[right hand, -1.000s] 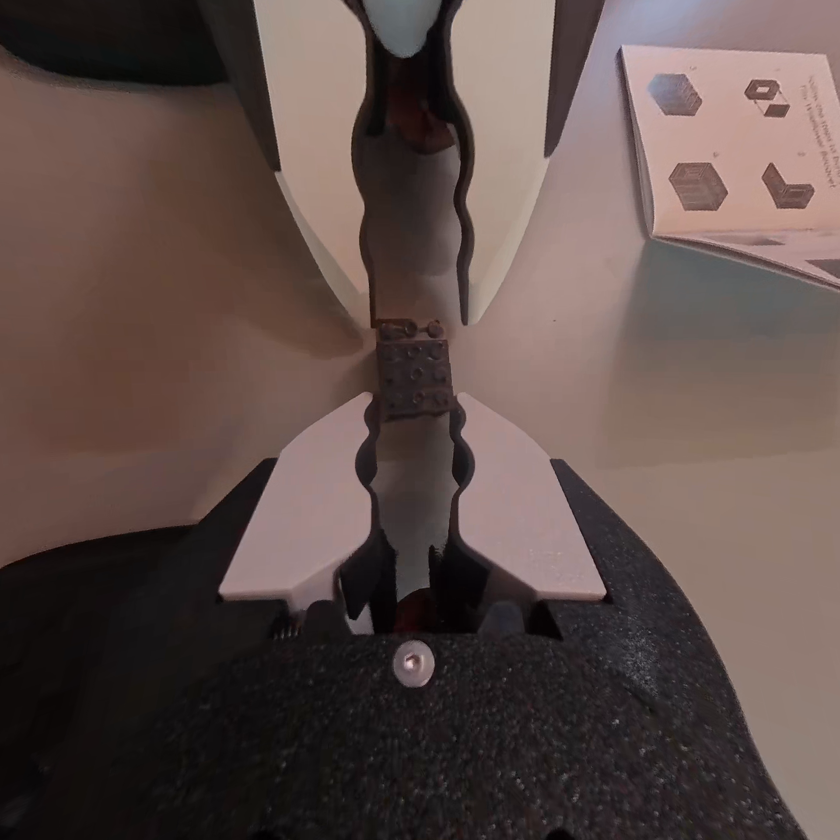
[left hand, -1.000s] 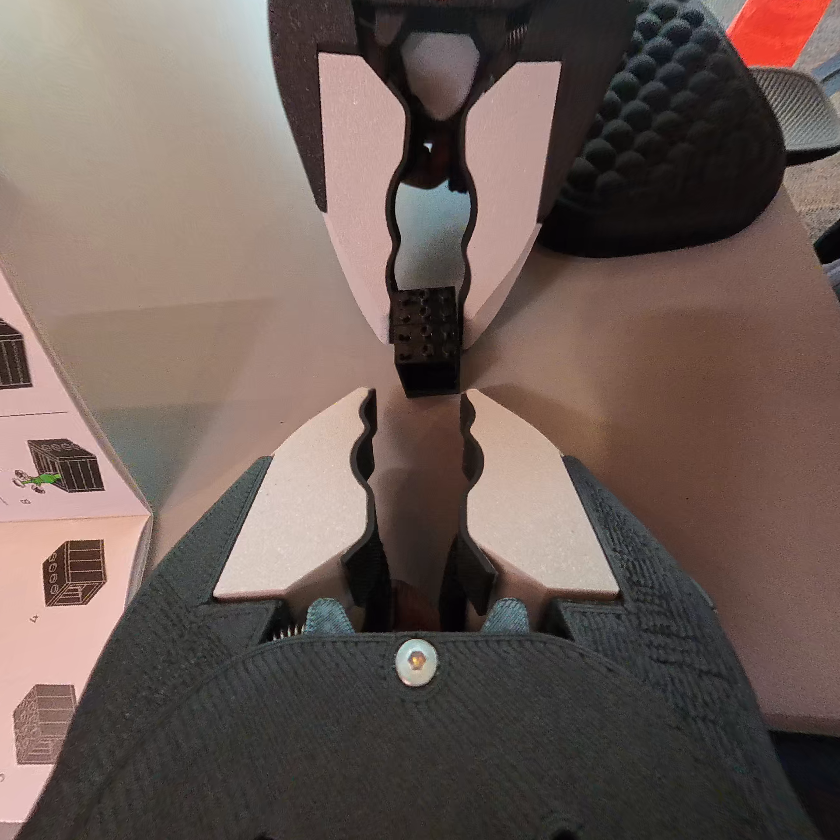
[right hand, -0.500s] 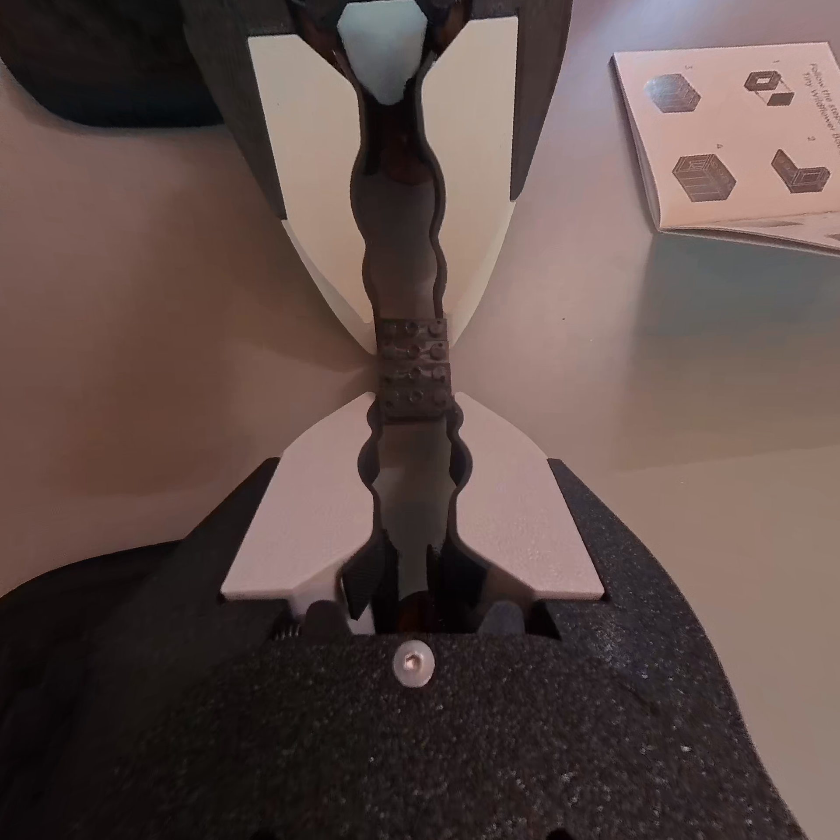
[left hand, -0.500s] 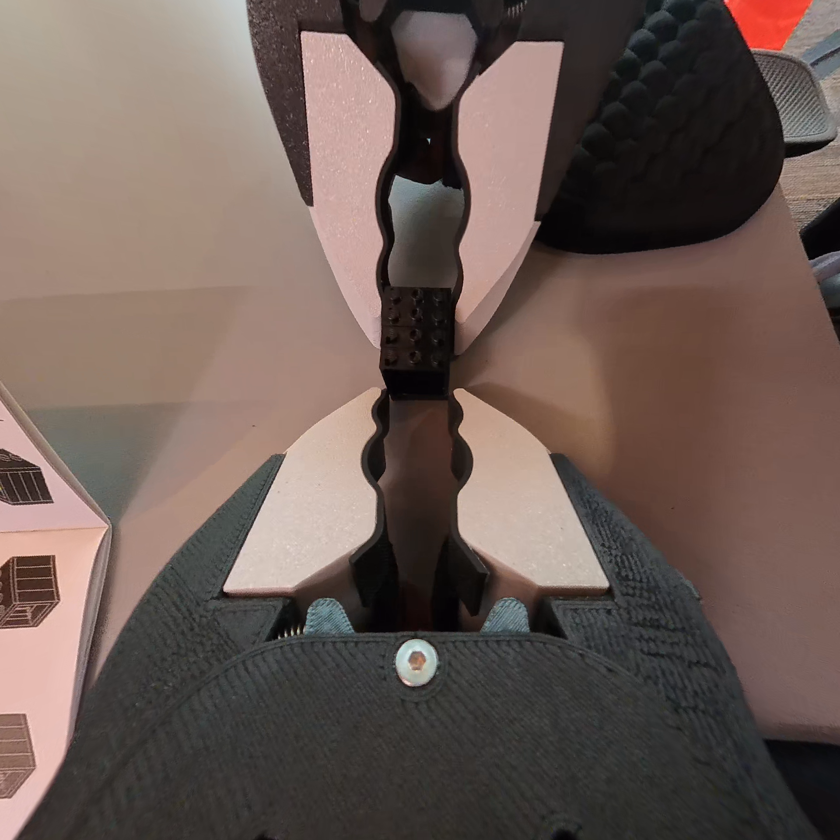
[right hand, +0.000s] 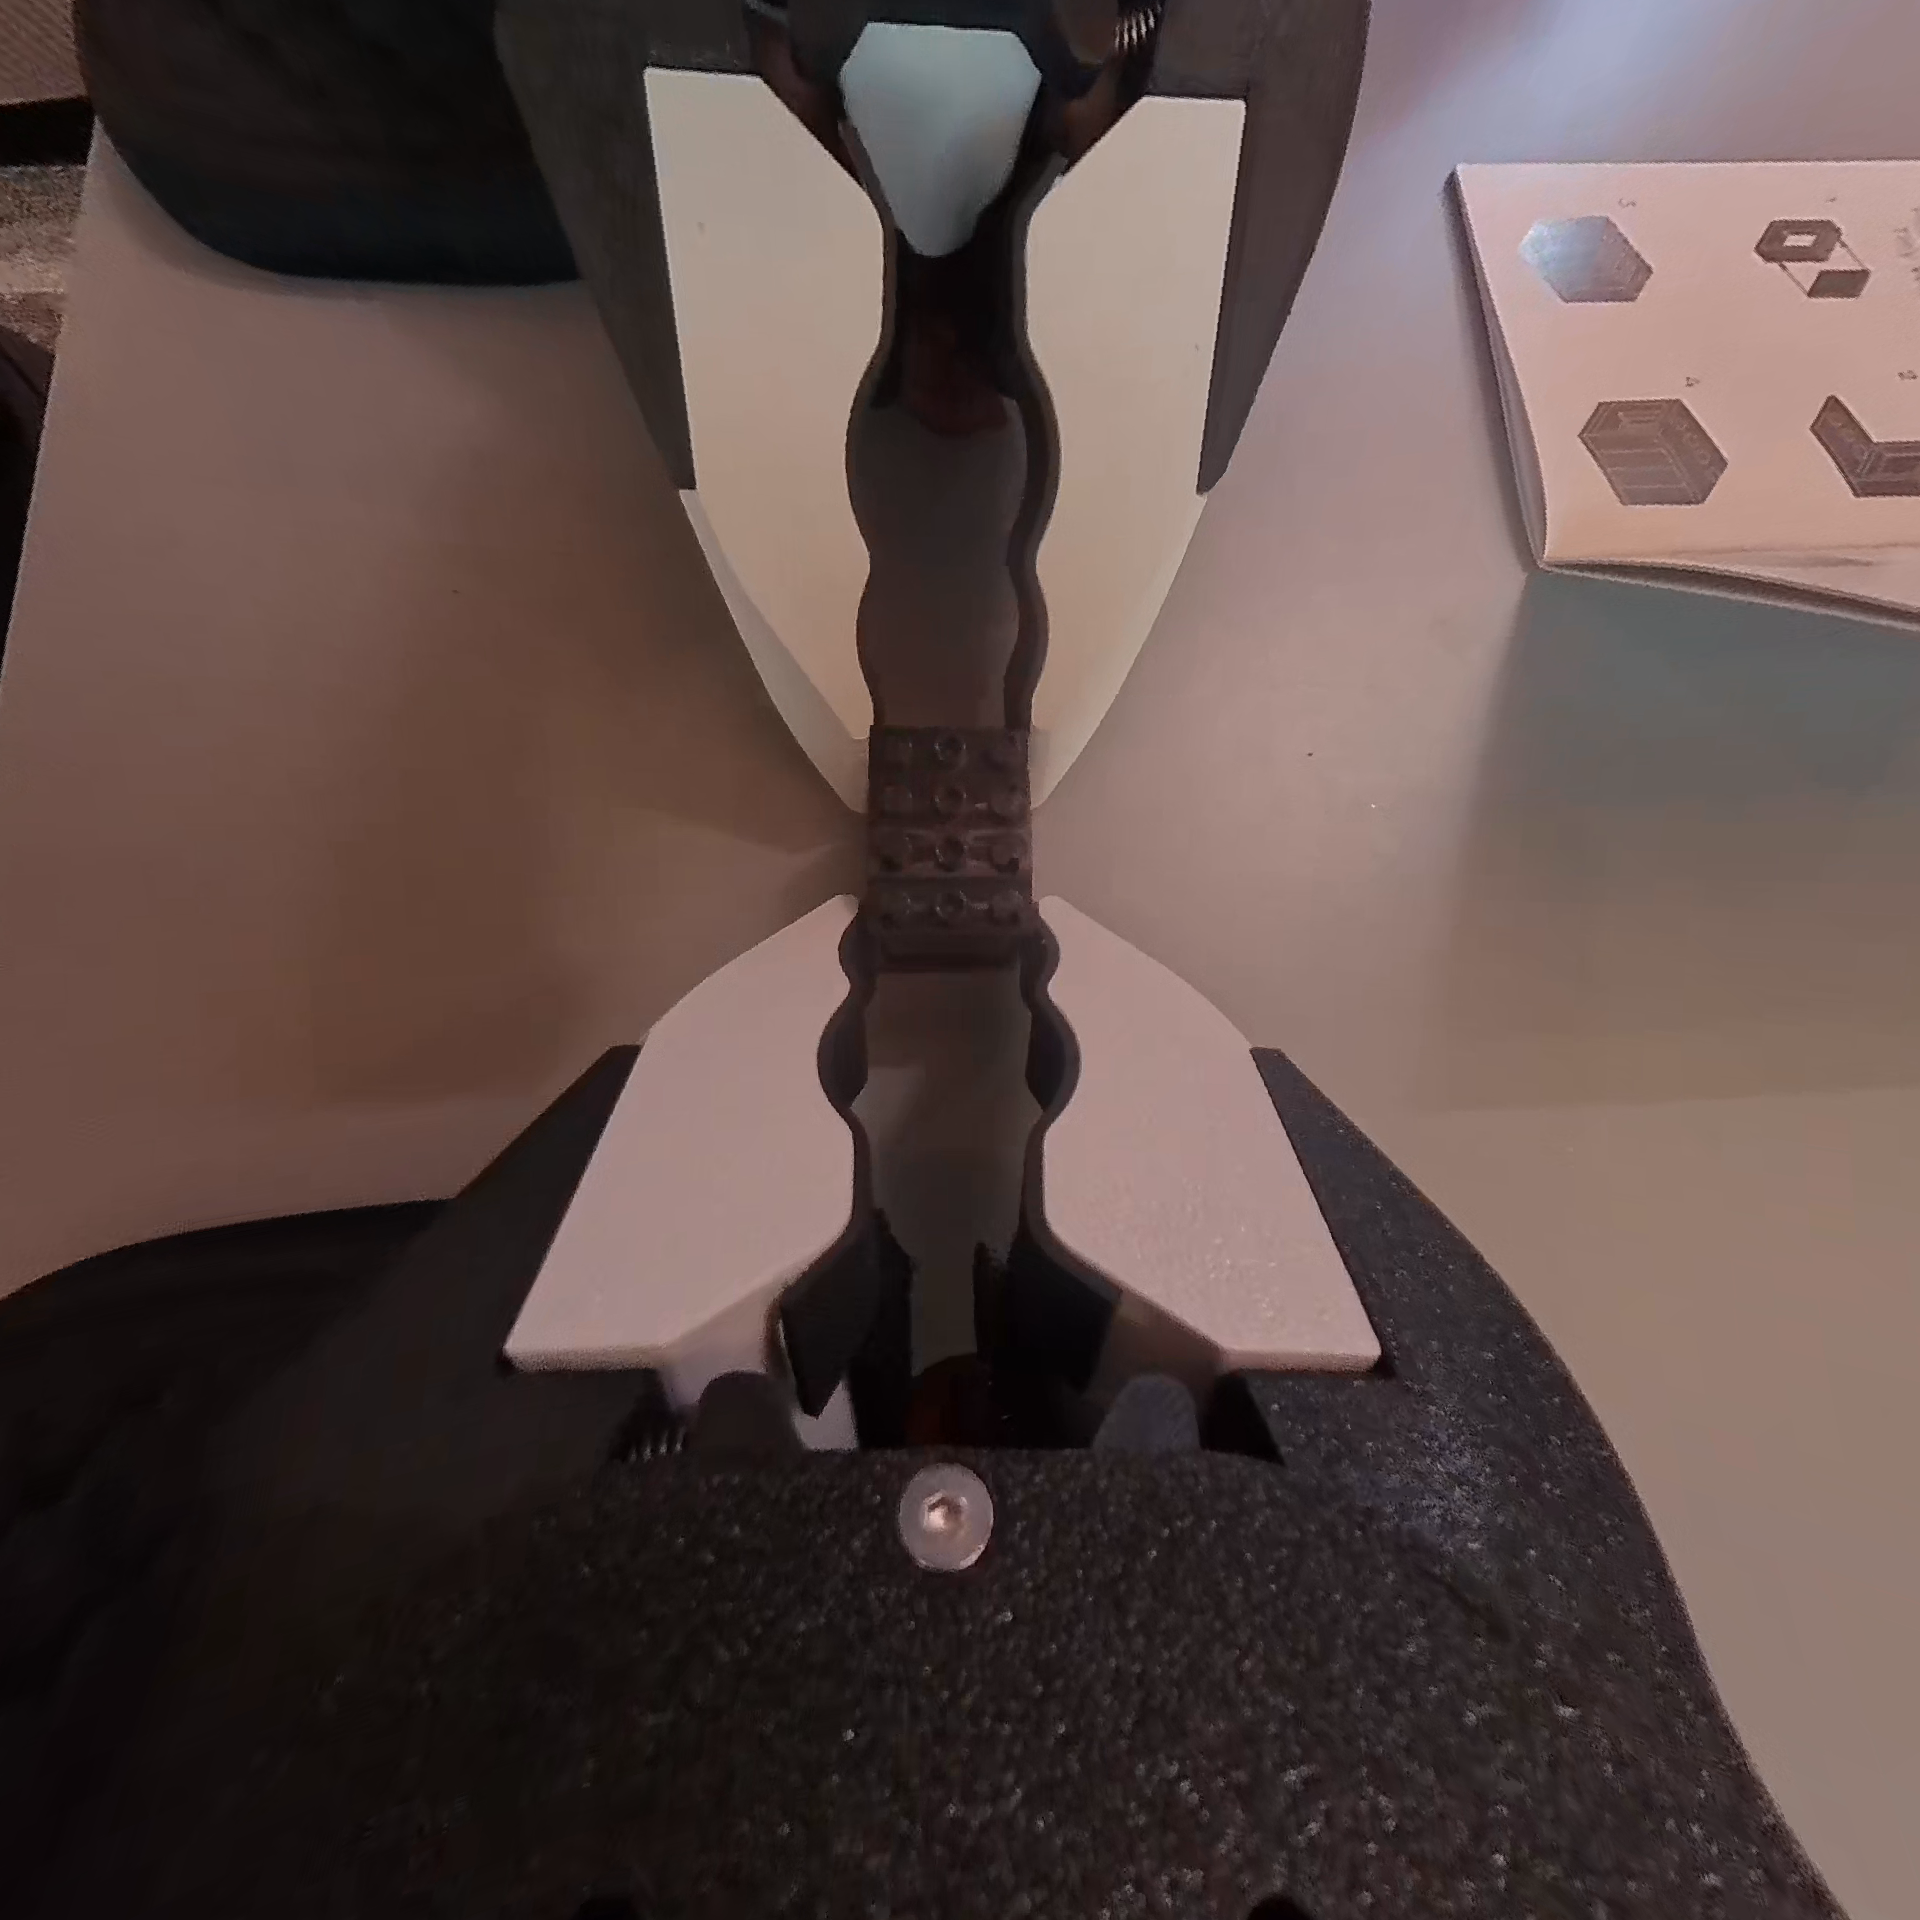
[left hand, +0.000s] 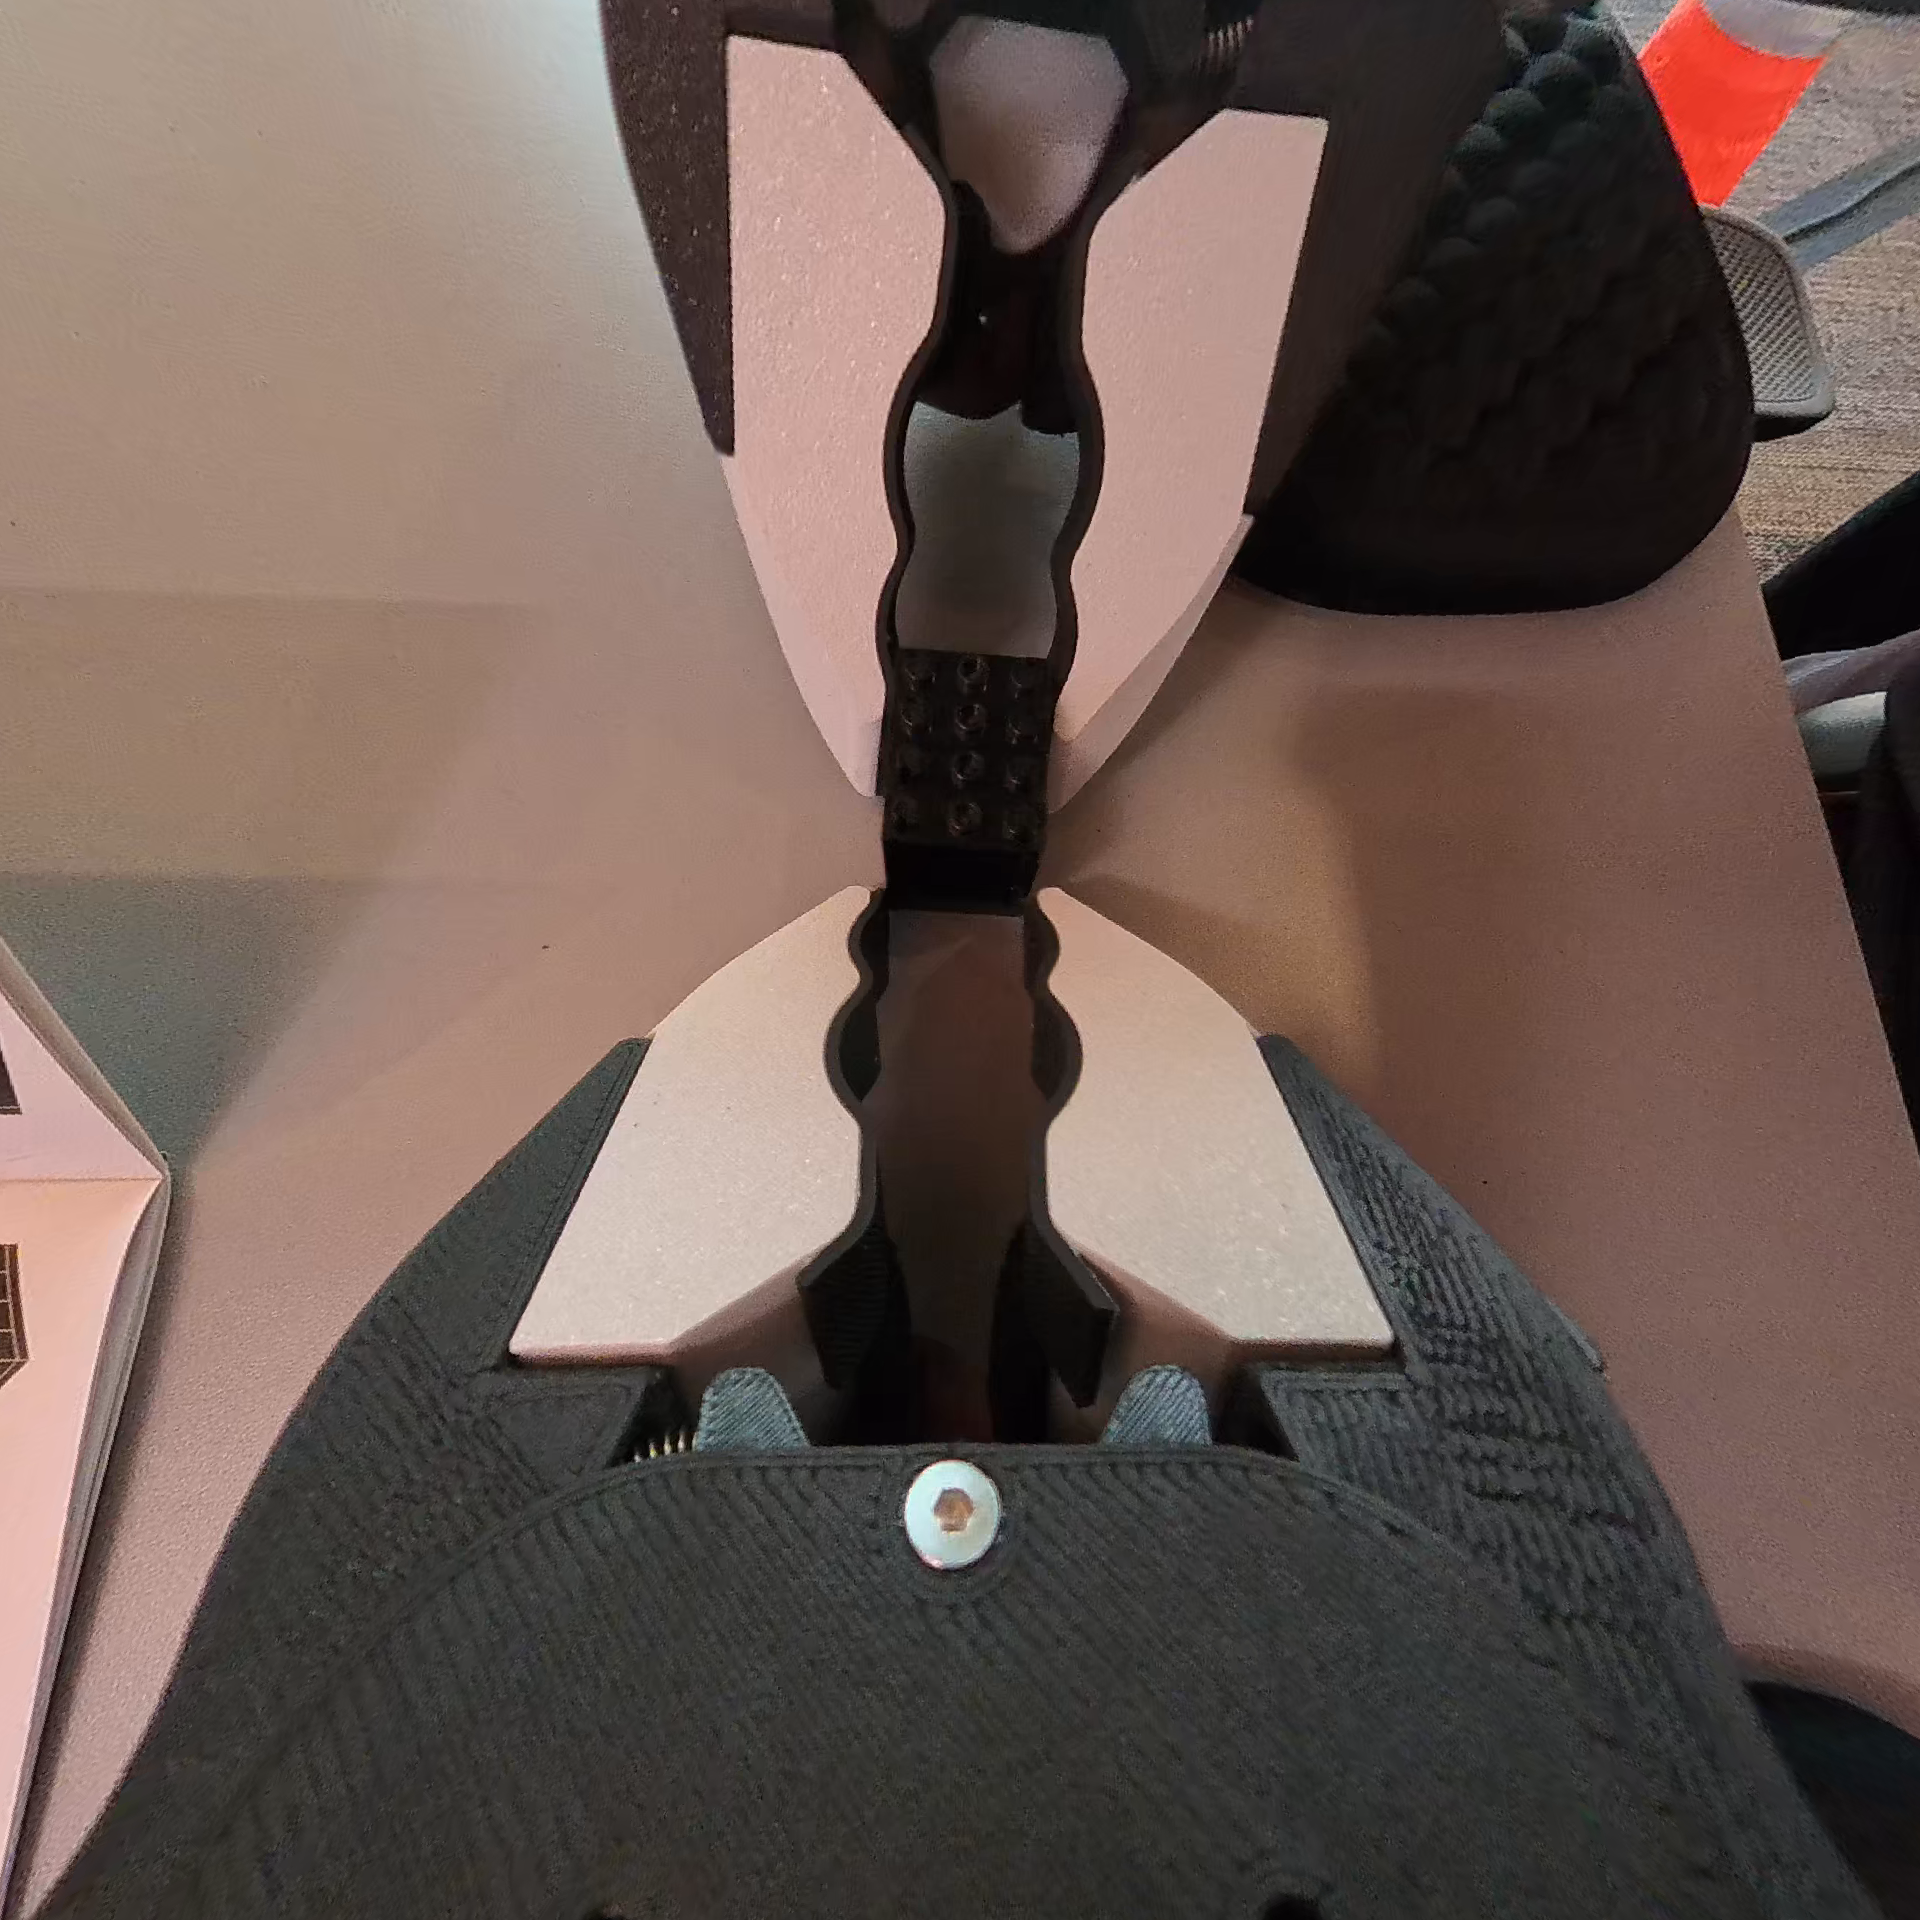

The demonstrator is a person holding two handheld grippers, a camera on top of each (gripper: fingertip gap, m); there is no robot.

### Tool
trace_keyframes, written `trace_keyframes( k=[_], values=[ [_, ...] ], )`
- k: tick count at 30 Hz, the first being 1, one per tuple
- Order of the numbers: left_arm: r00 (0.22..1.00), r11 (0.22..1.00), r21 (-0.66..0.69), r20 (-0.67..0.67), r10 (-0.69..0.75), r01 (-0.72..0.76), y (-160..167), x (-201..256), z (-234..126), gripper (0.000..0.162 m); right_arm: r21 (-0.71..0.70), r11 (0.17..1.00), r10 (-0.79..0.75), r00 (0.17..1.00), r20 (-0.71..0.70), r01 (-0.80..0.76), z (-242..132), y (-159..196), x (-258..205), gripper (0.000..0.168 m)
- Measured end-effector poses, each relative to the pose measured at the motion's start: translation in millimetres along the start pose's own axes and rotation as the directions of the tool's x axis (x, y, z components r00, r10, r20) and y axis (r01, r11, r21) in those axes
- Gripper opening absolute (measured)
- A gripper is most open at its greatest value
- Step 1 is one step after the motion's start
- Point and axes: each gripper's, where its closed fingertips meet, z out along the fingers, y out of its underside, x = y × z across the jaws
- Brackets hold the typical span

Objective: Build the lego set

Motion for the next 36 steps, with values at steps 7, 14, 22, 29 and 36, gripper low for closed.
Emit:
trace_keyframes(
  k=[7,14,22,29,36],
  values=[
    [0.998,0.997,0.055,0.011,0.056,-0.056,-7.5,2.7,-2.8,0.030,0.004,1.000,-0.018,1.000,0.014,0.018,2.6,-2.8,-0.9,0.027],
    [0.999,0.998,0.045,0.010,0.051,-0.052,-6.5,3.0,-1.5,0.027,0.001,1.000,-0.010,1.000,0.006,0.010,3.4,-3.4,-2.1,0.027],
    [1.000,0.999,0.044,0.006,0.024,-0.024,-6.7,3.3,-1.1,0.027,-0.008,1.000,0.000,1.000,0.003,0.000,3.5,-3.2,-2.4,0.027],
    [1.000,0.999,0.044,0.001,0.028,-0.028,-6.5,3.8,-0.7,0.027,-0.019,1.000,0.001,1.000,0.017,-0.001,4.3,-3.9,-3.5,0.027],
    [0.999,0.999,0.001,0.001,0.045,-0.045,-1.0,4.6,2.6,0.031,-0.008,1.000,0.007,1.000,0.025,-0.007,10.4,-10.6,-4.9,0.046]
  ],
)
